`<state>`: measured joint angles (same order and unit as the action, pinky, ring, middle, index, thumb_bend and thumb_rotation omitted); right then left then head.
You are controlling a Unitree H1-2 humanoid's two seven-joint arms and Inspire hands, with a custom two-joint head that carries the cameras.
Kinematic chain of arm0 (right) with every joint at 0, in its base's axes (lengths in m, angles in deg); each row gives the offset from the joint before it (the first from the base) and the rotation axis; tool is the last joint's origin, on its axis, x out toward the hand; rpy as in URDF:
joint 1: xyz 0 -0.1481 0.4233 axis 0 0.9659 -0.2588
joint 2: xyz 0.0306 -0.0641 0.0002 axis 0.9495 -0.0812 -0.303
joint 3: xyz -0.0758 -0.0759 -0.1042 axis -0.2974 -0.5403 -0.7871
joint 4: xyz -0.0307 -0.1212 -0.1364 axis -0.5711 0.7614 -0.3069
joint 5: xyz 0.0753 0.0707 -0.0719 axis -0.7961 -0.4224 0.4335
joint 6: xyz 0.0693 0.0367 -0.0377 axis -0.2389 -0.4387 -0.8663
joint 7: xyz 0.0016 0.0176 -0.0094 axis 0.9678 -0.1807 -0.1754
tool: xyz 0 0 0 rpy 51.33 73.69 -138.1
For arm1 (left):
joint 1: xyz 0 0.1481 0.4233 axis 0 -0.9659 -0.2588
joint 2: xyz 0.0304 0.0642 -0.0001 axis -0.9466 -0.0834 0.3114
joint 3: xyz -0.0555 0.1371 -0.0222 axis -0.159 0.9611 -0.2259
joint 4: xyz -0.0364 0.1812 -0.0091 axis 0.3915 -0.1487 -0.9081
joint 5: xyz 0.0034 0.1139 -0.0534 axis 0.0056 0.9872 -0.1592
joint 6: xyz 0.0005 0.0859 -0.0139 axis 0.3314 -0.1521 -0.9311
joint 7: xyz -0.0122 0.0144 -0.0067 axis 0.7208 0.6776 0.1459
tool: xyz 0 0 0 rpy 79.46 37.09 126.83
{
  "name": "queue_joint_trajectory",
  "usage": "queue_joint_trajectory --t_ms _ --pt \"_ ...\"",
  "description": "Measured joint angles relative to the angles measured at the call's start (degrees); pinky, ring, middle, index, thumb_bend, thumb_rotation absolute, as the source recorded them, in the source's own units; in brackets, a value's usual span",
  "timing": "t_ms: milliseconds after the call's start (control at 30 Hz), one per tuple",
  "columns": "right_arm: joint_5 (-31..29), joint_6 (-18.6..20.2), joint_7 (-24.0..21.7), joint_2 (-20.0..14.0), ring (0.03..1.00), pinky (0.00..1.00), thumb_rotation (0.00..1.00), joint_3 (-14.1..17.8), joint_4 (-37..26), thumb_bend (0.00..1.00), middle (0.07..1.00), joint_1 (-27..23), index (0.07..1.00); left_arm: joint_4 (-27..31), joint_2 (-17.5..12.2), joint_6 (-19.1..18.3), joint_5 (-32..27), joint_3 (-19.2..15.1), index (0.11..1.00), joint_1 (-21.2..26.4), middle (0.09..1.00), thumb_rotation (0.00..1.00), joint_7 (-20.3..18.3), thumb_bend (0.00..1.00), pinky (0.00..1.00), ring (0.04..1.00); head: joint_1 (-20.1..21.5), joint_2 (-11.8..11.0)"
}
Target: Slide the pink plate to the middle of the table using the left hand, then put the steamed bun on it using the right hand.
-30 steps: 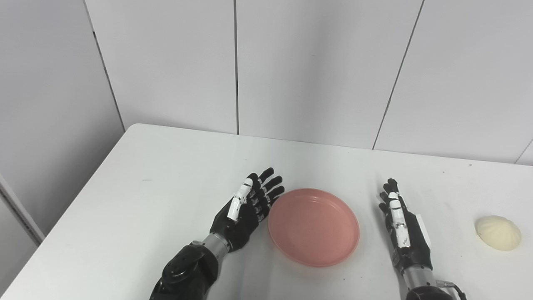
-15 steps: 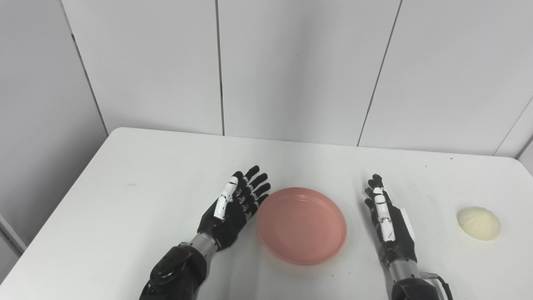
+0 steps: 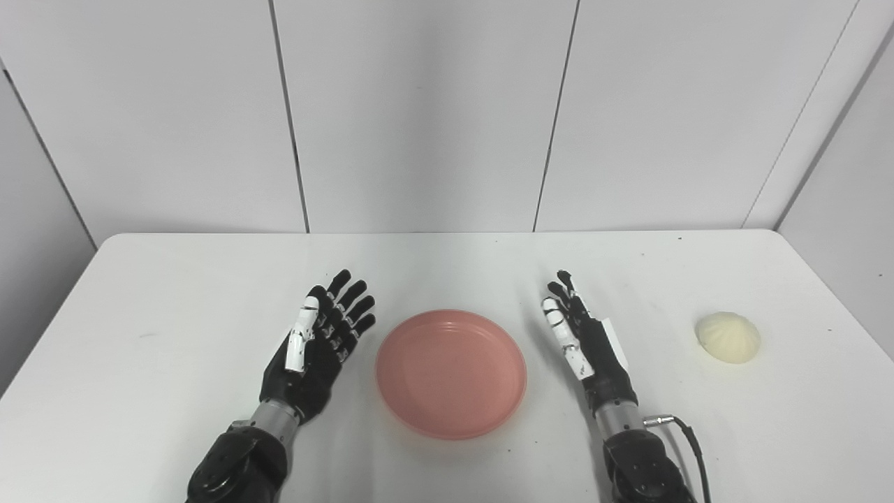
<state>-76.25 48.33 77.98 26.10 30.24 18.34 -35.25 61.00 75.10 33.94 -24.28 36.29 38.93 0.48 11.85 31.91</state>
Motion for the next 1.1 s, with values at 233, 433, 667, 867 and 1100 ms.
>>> queue_joint_trajectory --t_ms 233,433,667,867,1100 --pt "6.7 -1.2 2.1 -5.0 0.831 0.73 0.81 0.8 -4.0 0.65 0.89 -1.5 0.899 -0.6 -1.4 2.1 1.8 -0.2 0.955 0.1 0.954 1.0 0.0 0.44 0.94 0.939 3.3 -0.4" --pt "15.6 3.7 1.8 -9.1 0.806 0.69 0.67 1.4 -17.7 0.77 0.868 -2.0 0.88 -2.2 -1.9 5.3 3.5 0.0 0.928 0.2 0.926 0.97 0.0 0.47 0.9 0.913 7.3 -1.1" --pt "23.5 9.2 -3.1 -17.4 0.841 0.73 0.56 3.1 -24.7 0.89 0.878 -1.5 0.858 -5.2 -3.8 7.3 3.6 -0.3 0.906 1.7 0.909 0.93 0.0 0.49 0.88 0.891 11.3 -1.8" --pt "29.8 11.3 -5.2 -24.0 0.815 0.67 0.62 6.2 -26.2 0.96 0.872 -0.3 0.862 -8.8 -5.4 8.7 3.2 -1.2 0.913 3.5 0.917 0.93 -1.2 0.49 0.9 0.898 15.7 -2.3" --pt "30.2 16.1 -11.7 -30.6 0.854 0.71 0.54 10.0 -25.0 0.98 0.882 2.3 0.85 -14.0 -7.2 10.6 2.0 -2.5 0.881 6.0 0.88 0.89 -2.7 0.49 0.85 0.859 16.3 -2.3"
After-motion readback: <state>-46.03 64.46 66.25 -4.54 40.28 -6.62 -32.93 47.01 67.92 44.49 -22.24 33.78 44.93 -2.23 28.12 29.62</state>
